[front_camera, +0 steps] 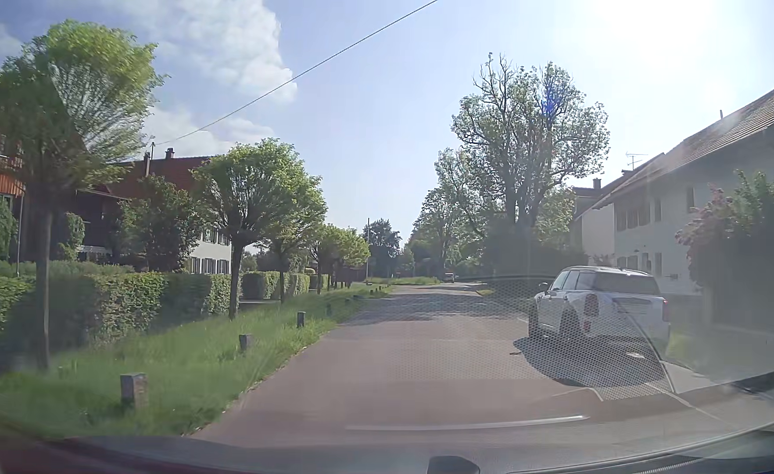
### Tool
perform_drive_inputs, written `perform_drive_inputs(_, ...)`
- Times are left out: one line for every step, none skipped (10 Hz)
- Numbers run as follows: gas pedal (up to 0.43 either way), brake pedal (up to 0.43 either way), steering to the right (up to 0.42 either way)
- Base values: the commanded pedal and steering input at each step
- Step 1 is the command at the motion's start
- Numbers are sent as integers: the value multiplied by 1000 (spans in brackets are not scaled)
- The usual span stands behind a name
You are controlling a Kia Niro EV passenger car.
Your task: Follow the waypoints while adhering to traffic rules and regulations
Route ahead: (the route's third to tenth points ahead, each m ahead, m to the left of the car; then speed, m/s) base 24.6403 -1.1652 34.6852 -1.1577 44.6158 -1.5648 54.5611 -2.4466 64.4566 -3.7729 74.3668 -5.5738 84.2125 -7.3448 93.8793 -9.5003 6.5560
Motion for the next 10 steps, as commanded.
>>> perform_drive_inputs(79, 0, 8)
perform_drive_inputs(79, 0, 8)
perform_drive_inputs(79, 0, 9)
perform_drive_inputs(79, 0, 8)
perform_drive_inputs(79, 0, 9)
perform_drive_inputs(79, 0, 9)
perform_drive_inputs(67, 0, 11)
perform_drive_inputs(67, 0, 13)
perform_drive_inputs(67, 0, 16)
perform_drive_inputs(67, 0, 19)
